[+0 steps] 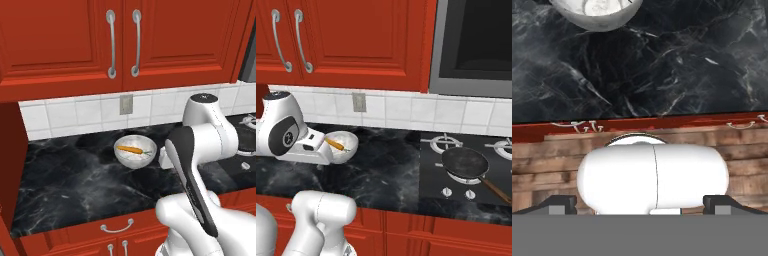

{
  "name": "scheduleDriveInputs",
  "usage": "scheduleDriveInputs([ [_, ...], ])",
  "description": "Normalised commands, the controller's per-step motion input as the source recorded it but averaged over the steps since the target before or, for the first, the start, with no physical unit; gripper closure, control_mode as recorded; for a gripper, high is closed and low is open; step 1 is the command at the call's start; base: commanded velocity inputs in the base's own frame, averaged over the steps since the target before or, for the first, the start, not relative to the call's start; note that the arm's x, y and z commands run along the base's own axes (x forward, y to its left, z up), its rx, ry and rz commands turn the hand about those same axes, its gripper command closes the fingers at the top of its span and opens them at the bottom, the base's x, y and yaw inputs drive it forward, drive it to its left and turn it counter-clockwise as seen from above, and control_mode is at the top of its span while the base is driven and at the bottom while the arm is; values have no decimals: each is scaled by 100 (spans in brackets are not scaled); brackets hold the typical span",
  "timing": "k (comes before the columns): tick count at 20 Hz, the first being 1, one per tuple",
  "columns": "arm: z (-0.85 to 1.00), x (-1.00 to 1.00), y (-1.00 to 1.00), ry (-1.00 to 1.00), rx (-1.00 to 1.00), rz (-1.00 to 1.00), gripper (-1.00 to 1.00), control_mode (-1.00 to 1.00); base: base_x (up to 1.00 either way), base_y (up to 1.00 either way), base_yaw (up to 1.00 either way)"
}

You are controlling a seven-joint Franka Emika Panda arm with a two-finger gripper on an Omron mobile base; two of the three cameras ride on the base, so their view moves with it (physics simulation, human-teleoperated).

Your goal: Place the shrimp on the plate and place the carrot on the same plate.

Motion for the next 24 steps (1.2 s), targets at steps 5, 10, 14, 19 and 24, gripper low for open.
scheduleDriveInputs([
  [5,0,0,0,0,0,0,-100,100,72,12,0],
  [10,0,0,0,0,0,0,-100,100,50,6,0],
  [14,-32,78,20,0,0,9,-100,-100,0,0,0],
  [19,-43,84,8,0,1,25,-100,-100,0,0,0],
  [24,-27,77,0,0,5,24,-100,-100,0,0,0],
])
